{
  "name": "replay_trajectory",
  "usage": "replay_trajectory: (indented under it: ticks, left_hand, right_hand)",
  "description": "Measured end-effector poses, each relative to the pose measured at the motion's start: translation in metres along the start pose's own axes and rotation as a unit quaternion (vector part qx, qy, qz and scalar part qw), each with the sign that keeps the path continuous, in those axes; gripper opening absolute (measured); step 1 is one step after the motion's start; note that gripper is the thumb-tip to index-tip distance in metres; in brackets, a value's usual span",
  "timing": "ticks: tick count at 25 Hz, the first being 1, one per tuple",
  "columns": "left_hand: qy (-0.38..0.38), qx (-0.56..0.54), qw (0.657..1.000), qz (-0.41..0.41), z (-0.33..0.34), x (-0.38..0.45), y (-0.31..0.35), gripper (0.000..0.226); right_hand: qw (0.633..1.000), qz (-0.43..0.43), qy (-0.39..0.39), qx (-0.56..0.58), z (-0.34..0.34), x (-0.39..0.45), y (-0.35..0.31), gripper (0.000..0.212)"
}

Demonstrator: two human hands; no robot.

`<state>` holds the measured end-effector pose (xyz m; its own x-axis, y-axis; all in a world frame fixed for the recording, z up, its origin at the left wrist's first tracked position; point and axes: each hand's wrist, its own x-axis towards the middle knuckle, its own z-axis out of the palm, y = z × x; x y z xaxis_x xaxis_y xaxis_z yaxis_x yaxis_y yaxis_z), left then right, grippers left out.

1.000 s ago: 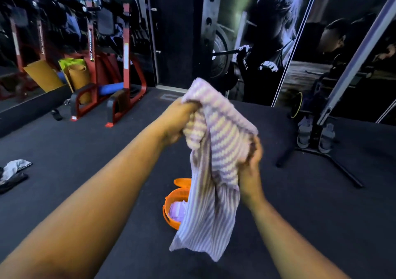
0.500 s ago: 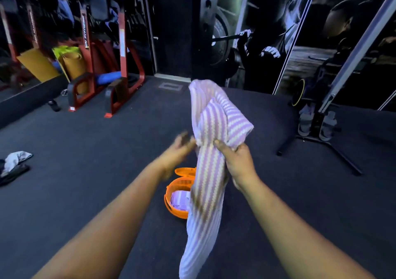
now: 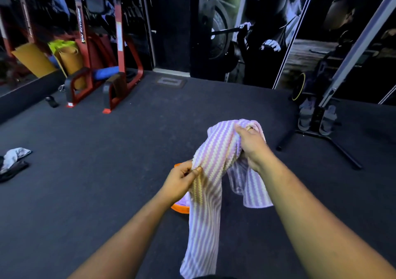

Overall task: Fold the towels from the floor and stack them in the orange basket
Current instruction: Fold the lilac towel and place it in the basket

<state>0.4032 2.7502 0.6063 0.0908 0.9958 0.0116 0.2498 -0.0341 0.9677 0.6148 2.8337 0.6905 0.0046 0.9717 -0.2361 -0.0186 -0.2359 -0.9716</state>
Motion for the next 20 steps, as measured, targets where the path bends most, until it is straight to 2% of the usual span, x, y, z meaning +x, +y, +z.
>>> replay_trajectory:
  ticks: [3, 6, 7, 8, 9, 10, 11, 12, 13, 15, 17, 19, 20]
  left_hand:
    - [0.034, -0.104, 0.993, -0.043, -0.011, -0.003, 0.016, 0.017]
    - [0.058, -0.193, 0.977, -0.073, -0.013, 0.002, 0.030, 0.022]
    - [0.056, -0.230, 0.967, -0.089, -0.013, 0.006, 0.037, 0.024]
    - [0.047, -0.269, 0.956, -0.102, -0.013, 0.010, 0.042, 0.027]
    - [0.036, -0.300, 0.946, -0.114, -0.011, 0.014, 0.047, 0.030]
    - [0.024, -0.316, 0.941, -0.118, -0.009, 0.018, 0.052, 0.032]
    - [0.016, -0.325, 0.938, -0.120, -0.008, 0.020, 0.057, 0.034]
    - [0.010, -0.325, 0.938, -0.117, -0.007, 0.022, 0.062, 0.034]
    - [0.007, -0.329, 0.938, -0.113, -0.005, 0.025, 0.066, 0.032]
    - [0.013, -0.333, 0.938, -0.097, -0.004, 0.030, 0.072, 0.029]
    - [0.054, -0.263, 0.961, -0.071, -0.013, 0.036, 0.062, 0.029]
    - [0.117, -0.027, 0.992, -0.039, -0.035, 0.043, 0.042, 0.034]
    - [0.136, 0.100, 0.985, -0.030, -0.048, 0.046, 0.031, 0.038]
  right_hand:
    - [0.994, -0.024, 0.012, -0.109, -0.028, 0.000, 0.001, 0.033]
    - [0.982, 0.028, 0.012, -0.186, -0.047, 0.000, -0.002, 0.039]
    - [0.983, 0.042, 0.015, -0.179, -0.049, -0.002, -0.003, 0.031]
    - [0.991, 0.052, 0.008, -0.124, -0.049, -0.006, -0.005, 0.022]
    - [0.998, 0.067, 0.011, -0.011, -0.048, -0.010, -0.004, 0.016]
    - [0.988, 0.073, 0.005, 0.132, -0.047, -0.008, 0.002, 0.019]
    - [0.970, 0.065, -0.023, 0.235, -0.046, -0.008, 0.011, 0.035]
    - [0.961, 0.055, -0.058, 0.265, -0.041, -0.012, 0.023, 0.049]
    - [0.966, 0.061, -0.100, 0.229, -0.033, -0.021, 0.037, 0.055]
    - [0.981, 0.094, -0.155, 0.071, -0.014, -0.038, 0.067, 0.044]
    - [0.986, 0.089, -0.136, 0.030, -0.010, -0.039, 0.087, 0.036]
    - [0.996, 0.040, -0.066, 0.038, -0.024, -0.026, 0.090, 0.027]
    - [0.999, 0.007, -0.031, -0.001, -0.034, -0.018, 0.084, 0.021]
